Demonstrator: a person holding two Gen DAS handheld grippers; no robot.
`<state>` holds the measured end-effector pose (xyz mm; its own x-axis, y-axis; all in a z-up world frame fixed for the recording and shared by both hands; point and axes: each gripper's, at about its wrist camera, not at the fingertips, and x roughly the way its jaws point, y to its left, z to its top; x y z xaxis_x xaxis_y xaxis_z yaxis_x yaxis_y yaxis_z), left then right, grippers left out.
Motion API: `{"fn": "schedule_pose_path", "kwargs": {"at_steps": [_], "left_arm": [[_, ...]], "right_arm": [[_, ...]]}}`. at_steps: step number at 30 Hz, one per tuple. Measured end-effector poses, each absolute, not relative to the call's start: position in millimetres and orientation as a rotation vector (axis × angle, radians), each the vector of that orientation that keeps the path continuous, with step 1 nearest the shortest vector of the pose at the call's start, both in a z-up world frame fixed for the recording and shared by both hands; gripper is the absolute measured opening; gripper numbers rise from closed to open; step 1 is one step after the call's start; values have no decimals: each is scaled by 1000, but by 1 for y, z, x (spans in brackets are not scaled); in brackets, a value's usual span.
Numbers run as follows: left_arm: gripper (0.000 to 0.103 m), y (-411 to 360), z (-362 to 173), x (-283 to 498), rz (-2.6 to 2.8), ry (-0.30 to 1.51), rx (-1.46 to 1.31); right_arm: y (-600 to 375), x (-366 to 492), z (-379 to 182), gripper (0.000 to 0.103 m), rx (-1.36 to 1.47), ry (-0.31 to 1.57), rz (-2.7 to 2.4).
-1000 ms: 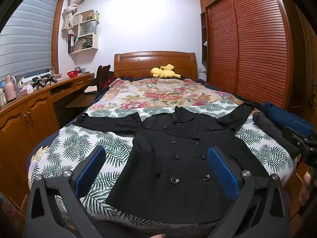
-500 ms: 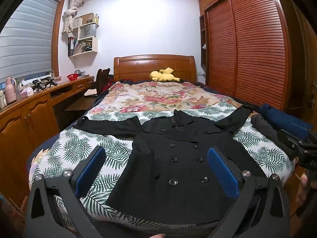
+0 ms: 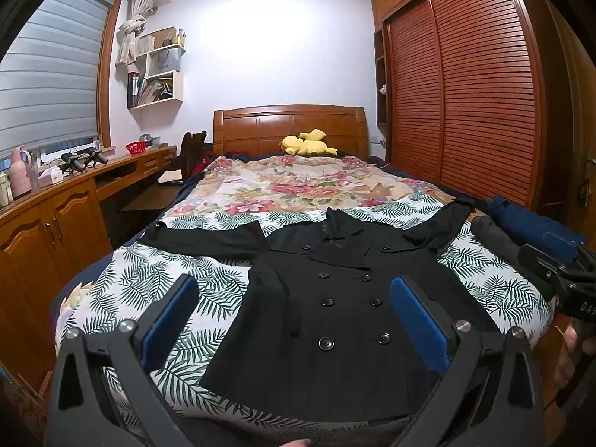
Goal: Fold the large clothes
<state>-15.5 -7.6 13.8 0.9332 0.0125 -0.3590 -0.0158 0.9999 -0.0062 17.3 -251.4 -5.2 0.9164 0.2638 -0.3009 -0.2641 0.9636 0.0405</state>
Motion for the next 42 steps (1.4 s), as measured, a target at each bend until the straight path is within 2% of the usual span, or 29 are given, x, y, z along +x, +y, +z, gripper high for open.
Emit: {"fn": "schedule_pose_path", "kwargs": {"at_steps": [31, 42], "left_arm": [[103, -6, 13, -17, 21, 373, -13], [103, 13, -11, 5, 16, 434, -36]], "right_arm": [[-254, 20, -7, 103, -2, 310, 273], [-240, 24, -14, 103, -21, 333, 297]]}}
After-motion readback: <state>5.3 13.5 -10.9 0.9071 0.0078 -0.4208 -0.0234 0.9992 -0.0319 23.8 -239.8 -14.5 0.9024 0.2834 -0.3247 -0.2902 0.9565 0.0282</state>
